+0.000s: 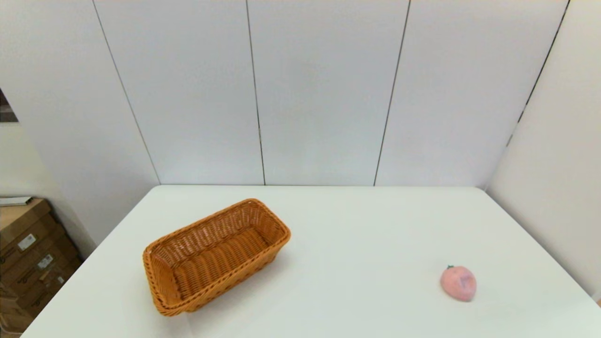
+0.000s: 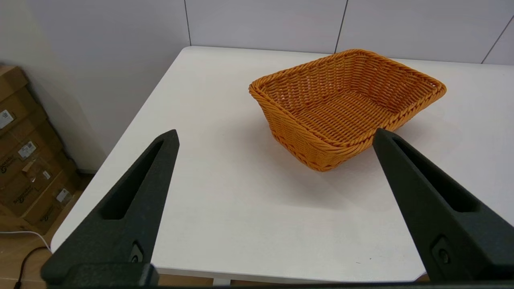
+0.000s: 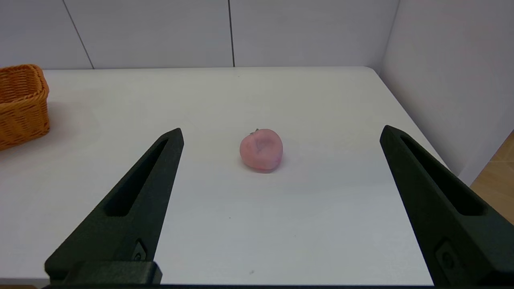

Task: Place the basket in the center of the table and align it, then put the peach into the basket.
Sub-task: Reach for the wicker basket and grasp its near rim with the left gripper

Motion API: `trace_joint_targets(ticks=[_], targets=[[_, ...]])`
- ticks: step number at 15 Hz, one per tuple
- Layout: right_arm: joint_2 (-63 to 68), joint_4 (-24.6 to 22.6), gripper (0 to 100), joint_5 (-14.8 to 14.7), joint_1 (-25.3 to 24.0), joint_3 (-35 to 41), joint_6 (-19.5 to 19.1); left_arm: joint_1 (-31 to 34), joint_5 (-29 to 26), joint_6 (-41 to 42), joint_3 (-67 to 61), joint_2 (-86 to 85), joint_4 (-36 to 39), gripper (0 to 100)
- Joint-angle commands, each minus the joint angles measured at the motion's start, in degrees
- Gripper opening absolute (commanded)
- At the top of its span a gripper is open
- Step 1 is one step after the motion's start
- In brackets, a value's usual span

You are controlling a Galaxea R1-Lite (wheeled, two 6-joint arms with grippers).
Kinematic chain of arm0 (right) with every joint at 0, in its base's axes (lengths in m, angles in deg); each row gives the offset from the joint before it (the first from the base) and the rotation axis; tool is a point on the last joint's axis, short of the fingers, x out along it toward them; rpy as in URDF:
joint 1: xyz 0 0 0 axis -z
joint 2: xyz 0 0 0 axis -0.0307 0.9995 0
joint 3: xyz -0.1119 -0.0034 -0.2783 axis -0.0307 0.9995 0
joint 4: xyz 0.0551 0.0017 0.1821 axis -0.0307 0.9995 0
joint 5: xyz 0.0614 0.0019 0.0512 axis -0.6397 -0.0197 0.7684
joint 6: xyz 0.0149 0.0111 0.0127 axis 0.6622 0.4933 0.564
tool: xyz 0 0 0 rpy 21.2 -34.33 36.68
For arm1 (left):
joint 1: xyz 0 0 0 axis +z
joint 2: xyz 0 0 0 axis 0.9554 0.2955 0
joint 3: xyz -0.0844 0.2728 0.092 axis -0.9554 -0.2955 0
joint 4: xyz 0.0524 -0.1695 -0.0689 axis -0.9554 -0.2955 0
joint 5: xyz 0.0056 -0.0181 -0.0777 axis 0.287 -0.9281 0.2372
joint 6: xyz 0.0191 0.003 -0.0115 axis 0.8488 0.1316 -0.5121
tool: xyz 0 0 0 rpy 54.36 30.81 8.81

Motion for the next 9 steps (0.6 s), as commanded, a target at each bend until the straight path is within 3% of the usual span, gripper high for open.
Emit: trace_joint_targets(ticks=[1, 7, 9], targets=[[0.07, -0.02, 100, 0.06, -0.02, 0.01, -0.02, 0.01, 0.05, -0.21, 0.01, -0.04, -0.02, 100], [0.07, -0.02, 100, 0.06, -0.02, 0.01, -0.02, -0.07, 0.05, -1.27, 5.28, 1.1, 1.56, 100], [0.07, 0.24, 100, -0.03, -0.02, 0.01, -0.19, -0.07, -2.85, -8.83, 12.05, 12.62, 1.12, 100]])
